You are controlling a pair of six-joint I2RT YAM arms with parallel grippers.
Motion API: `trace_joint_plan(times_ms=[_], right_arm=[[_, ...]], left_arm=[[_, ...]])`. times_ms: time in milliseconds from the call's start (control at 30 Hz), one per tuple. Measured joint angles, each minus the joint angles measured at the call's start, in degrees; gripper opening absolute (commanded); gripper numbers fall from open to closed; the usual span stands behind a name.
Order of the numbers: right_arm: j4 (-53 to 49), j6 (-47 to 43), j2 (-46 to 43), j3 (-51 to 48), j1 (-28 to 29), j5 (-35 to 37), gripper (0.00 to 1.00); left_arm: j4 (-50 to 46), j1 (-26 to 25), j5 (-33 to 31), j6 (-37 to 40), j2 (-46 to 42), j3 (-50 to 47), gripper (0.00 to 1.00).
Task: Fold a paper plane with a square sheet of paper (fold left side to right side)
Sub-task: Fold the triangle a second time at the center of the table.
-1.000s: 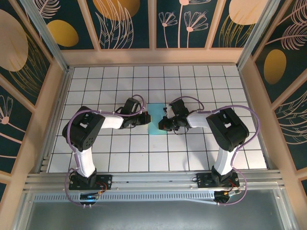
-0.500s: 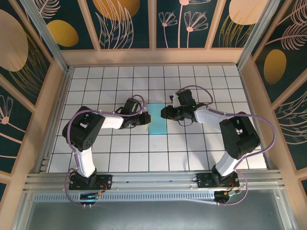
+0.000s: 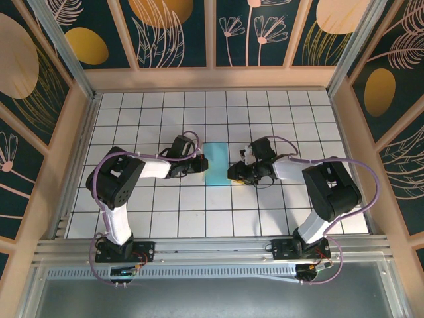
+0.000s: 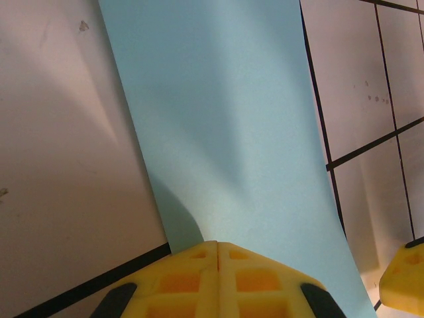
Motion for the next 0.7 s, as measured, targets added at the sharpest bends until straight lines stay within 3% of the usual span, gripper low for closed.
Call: trace_joint_plan(times_ms=[500,700], right_arm=[[1.1,1.3,1.6,-0.1,1.4,-1.1,0.41],[3.8,3.0,2.3,-0.1,1.7,-2.6,0.35]], left_arm=[[0.0,0.0,0.0,0.0,0.0,0.0,0.02],[0.0,0.0,0.0,0.0,0.0,0.0,0.02]])
